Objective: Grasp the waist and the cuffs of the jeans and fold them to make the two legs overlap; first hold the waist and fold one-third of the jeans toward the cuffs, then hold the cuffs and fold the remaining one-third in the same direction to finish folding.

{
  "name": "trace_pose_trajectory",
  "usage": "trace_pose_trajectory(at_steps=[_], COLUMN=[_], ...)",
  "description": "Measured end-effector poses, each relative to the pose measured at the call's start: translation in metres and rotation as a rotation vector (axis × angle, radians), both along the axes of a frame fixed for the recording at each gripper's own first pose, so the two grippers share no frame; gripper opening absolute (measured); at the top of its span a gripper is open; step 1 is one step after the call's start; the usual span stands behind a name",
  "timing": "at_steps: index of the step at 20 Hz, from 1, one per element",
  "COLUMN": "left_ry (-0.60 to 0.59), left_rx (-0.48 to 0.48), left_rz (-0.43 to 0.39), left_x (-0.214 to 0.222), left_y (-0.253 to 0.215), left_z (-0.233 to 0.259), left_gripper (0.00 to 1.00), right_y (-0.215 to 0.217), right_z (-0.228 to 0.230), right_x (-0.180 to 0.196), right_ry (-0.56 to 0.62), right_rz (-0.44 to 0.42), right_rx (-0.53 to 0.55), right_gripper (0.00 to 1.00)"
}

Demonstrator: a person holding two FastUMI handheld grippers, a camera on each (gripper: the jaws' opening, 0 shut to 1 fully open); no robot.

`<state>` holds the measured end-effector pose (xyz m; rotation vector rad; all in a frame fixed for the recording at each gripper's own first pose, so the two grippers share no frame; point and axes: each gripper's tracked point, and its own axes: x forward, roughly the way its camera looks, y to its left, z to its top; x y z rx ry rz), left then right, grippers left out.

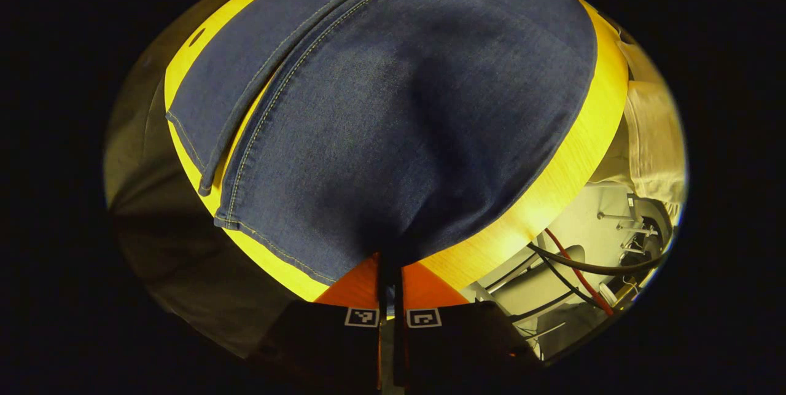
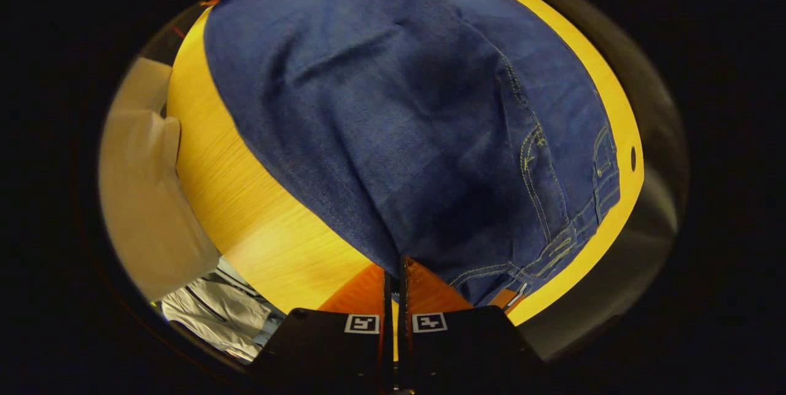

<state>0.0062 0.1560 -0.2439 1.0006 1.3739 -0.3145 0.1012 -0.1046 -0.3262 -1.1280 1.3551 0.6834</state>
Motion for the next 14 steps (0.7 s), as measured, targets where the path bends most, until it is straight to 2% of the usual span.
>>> trace_pose_trajectory(at_steps=[4,9,14], left_ry=[0.014,0.079,0.062], left_rx=[0.003,-0.020,-0.027], left_rz=[-0.019,0.027,0.031], left_x=[0.001,-0.003,0.018], left_y=[0.000,-0.001,-0.011], left_z=[0.000,0.015,0.084], left_gripper=[0.00,0.00,0.00], right_y=[-0.003,-0.002,0.017], right_z=[0.000,0.010,0.060], right_x=[0.002,0.004,0.026], right_ry=[-0.046,-0.138,-0.236], right_rz=[-0.058,-0.044,-0.181], right_rx=[-0.019,-0.049,0.027], right_gripper=[0.03,0.03,0.02])
